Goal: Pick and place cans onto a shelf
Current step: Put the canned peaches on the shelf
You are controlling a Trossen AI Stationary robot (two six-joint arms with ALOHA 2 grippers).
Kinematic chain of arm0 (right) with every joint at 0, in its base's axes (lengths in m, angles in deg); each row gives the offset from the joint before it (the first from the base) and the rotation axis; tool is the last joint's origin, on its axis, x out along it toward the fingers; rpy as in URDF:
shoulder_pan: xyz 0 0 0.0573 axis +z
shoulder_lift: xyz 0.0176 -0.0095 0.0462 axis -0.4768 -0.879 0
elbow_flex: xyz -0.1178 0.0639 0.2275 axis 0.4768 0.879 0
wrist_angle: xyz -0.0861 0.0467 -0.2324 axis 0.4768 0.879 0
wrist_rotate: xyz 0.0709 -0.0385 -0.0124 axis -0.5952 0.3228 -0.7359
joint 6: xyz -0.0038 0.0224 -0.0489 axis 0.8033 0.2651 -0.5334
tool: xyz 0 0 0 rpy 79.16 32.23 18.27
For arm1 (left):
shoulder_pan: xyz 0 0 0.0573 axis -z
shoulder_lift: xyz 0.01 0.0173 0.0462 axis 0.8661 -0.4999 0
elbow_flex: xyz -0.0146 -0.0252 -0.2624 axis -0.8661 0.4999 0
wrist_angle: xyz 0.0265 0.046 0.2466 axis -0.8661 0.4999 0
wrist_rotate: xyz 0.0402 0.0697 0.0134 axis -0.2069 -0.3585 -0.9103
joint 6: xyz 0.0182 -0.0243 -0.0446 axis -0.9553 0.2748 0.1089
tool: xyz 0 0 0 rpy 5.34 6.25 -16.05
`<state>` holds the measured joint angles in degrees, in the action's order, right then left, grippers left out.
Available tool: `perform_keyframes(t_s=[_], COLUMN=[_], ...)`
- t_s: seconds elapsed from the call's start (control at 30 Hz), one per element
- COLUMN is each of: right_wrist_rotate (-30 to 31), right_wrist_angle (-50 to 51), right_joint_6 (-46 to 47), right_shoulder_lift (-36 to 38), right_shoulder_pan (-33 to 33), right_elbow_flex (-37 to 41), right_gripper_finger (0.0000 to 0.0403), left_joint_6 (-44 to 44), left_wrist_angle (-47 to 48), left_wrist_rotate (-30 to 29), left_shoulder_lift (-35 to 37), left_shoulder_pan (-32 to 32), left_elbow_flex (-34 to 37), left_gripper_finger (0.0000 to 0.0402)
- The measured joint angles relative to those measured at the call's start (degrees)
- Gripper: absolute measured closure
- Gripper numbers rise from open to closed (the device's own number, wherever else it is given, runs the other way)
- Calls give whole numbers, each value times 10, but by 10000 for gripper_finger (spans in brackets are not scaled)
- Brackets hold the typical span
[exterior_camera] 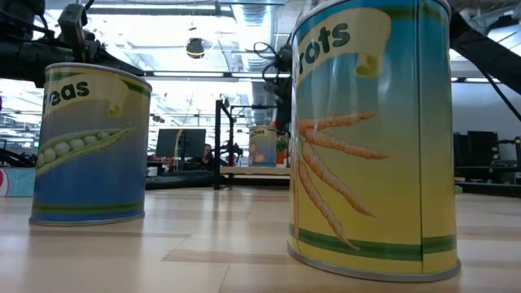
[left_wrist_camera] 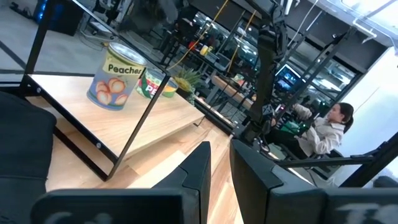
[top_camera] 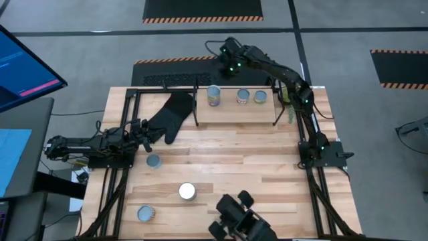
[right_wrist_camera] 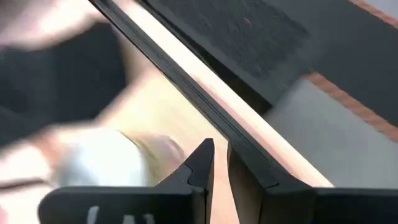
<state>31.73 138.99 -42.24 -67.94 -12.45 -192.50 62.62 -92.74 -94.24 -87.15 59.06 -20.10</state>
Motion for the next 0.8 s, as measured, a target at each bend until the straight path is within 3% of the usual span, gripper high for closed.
perform_keyframes(t_s=[0.1,0.4,0.8], right_wrist_rotate=[46,48,50], right_wrist_angle=[27,150,78], right_joint_6=[-5,-33,-29], right_shoulder_lift=[0,-3,-3], right_shoulder_pan=[3,39,97], right_elbow_flex=[0,0,0], right_gripper_finger=[333,333,333], left_joint_6=[-1,-4,-4], left_wrist_angle=[0,0,0], left_wrist_rotate=[0,1,1], left_shoulder_lift=[0,0,0], left_shoulder_pan=[0,0,0], left_elbow_flex=[0,0,0], left_gripper_finger=[352,352,352])
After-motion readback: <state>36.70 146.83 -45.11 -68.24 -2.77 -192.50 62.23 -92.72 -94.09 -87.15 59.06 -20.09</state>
